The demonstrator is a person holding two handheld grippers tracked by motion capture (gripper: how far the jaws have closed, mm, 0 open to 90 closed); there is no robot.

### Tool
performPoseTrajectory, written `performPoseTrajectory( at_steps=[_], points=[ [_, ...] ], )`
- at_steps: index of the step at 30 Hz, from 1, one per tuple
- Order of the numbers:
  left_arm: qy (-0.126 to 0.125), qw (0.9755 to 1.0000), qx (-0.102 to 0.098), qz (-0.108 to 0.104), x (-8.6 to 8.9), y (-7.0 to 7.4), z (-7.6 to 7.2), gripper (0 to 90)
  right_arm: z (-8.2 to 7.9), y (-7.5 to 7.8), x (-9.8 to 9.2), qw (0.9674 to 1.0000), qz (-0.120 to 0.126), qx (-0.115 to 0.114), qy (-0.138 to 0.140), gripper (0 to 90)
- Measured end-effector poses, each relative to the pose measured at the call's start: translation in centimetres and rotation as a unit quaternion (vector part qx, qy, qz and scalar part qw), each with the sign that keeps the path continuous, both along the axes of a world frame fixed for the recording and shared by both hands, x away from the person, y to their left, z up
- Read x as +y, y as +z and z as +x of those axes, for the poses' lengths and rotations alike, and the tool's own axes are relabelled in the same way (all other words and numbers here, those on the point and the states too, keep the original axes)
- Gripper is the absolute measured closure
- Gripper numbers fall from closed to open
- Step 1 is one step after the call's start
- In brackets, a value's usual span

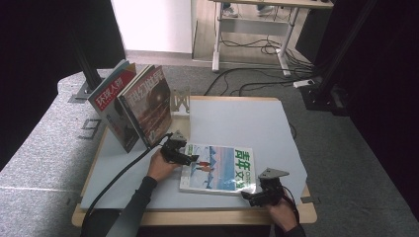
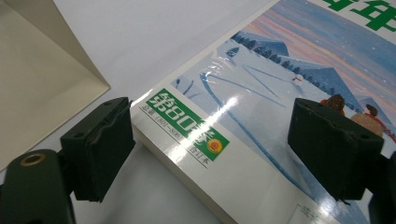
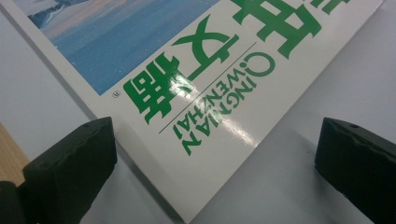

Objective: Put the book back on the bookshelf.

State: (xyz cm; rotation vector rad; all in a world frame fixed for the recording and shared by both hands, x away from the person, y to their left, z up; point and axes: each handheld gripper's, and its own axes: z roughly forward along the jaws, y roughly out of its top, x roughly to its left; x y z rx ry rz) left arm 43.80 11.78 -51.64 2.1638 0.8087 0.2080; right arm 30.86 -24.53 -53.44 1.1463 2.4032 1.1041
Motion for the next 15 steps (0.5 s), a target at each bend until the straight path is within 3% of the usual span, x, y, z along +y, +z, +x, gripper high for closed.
performPoseTrajectory(
  at_steps=[12, 15],
  points=[
    [-0.004, 1.0000, 0.001, -0.005, -0.2, -0.6, 1.5, 14.1, 0.4, -0.1, -0.5, 1.0000, 0.002, -0.003, -0.009, 0.0],
    [0.002, 0.9999, 0.012, -0.003, -0.3, -0.5, 1.5, 14.4, 0.4, 0.0, -0.5, 0.9999, -0.001, -0.005, -0.010, 0.0]
  ],
)
